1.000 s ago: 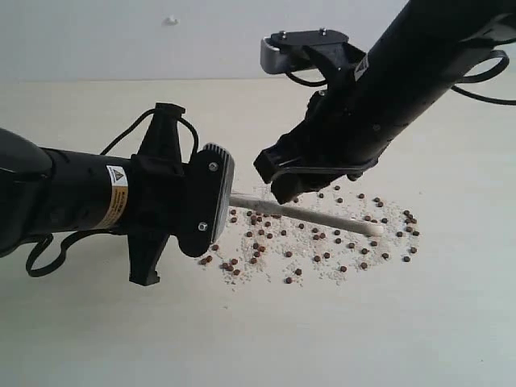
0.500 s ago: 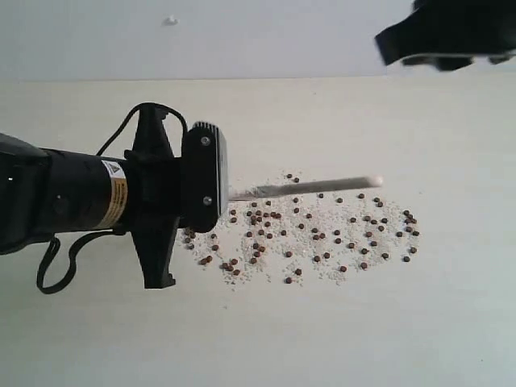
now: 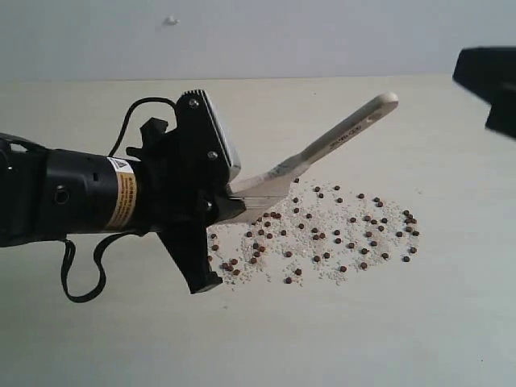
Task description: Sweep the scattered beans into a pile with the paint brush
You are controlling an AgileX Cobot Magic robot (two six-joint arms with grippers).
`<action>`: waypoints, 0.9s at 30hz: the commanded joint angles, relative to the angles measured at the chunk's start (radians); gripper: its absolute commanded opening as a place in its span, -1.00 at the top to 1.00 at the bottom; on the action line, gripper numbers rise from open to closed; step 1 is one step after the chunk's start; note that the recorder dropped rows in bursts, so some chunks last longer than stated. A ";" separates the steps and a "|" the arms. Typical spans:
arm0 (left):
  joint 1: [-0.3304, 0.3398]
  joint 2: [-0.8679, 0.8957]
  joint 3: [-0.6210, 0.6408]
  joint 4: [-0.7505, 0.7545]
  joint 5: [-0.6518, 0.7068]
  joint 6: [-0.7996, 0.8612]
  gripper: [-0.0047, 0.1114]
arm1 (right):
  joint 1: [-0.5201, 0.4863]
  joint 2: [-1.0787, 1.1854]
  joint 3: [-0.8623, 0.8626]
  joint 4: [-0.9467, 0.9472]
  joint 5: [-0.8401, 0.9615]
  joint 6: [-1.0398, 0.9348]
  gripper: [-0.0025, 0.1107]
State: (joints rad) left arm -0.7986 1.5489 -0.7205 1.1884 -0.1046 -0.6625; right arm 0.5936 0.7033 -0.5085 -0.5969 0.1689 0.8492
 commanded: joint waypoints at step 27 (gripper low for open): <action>0.463 0.061 -0.004 0.457 -1.117 -0.517 0.92 | -0.001 0.079 0.089 -0.129 -0.388 0.016 0.07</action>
State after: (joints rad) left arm -0.3615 1.5823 -0.7205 1.6501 -1.1444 -1.1966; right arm 0.5936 0.7690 -0.4350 -0.6897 -0.1612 0.8672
